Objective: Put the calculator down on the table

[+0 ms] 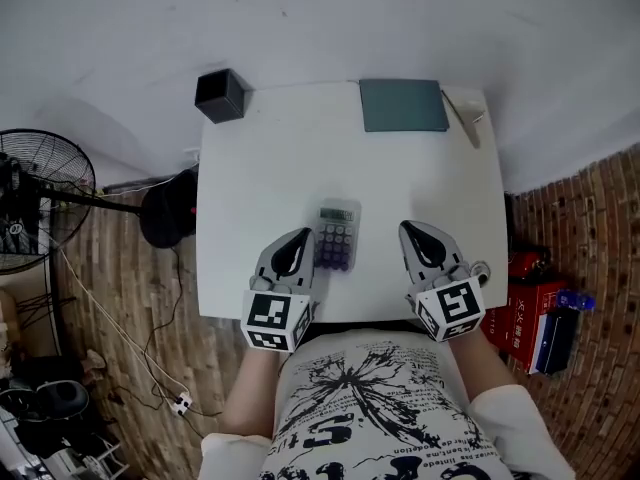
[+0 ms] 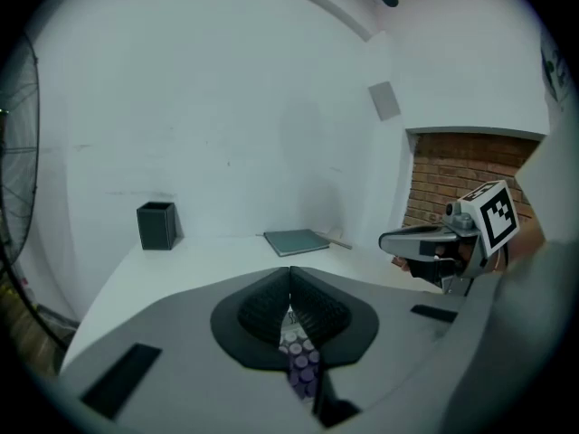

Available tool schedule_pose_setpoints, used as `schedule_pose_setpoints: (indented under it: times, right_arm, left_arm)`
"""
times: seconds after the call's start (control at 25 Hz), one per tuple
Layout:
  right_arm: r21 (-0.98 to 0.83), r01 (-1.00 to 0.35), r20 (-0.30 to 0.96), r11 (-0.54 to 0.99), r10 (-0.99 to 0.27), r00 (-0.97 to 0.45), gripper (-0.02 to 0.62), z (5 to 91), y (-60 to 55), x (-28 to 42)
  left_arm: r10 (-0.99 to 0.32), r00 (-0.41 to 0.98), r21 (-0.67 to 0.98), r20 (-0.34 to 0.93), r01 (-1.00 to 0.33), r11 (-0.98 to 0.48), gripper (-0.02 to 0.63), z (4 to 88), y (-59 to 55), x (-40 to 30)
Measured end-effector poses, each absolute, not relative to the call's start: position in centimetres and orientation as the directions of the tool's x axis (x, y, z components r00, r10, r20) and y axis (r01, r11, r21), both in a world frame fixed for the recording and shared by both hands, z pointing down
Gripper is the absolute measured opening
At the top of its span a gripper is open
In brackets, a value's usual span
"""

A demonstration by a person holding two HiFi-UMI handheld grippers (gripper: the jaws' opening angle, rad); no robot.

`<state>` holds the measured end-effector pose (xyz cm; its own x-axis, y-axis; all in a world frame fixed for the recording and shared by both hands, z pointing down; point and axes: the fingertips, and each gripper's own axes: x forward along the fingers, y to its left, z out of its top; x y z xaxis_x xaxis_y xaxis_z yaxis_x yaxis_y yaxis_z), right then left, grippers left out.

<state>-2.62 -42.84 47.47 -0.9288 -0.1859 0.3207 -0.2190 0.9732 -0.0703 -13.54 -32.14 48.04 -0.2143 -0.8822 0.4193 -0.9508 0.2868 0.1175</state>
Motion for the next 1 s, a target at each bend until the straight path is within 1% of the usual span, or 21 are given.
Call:
schedule_pose_setpoints:
  times: [0.36,0.56,0.84,1.0]
  right_arm:
    - [-0.015,-0.258,0.240,0.966,-0.247,-0.939,0.014,42.7,-41.9,-0.6]
    - [0.035,-0.264,0.208,0.964,-0.266,-0.941,0.014,40.9,-41.3,0.6]
    - [0.054,-0.270,0.190,0.961,-0.275,-0.942,0.013,39.6,-41.0,2.3]
    - [0.054,-0.260,0.186,0.964,-0.266,-0.946,0.012,39.6,-40.8,2.8]
  left_arm:
    - [-0.937,-0.196,0.009,0.289,-0.978,0.208,0.014,39.9,-30.4,-11.4]
    - [-0.966,-0.155,0.011,0.207,-0.987,0.161,0.014,37.8,-29.5,-10.3]
    - [-0.975,-0.117,0.026,0.189,-0.992,0.124,0.014,37.2,-29.1,-8.6]
    - [-0.977,-0.118,0.028,0.176,-0.992,0.125,0.014,37.1,-29.2,-8.1]
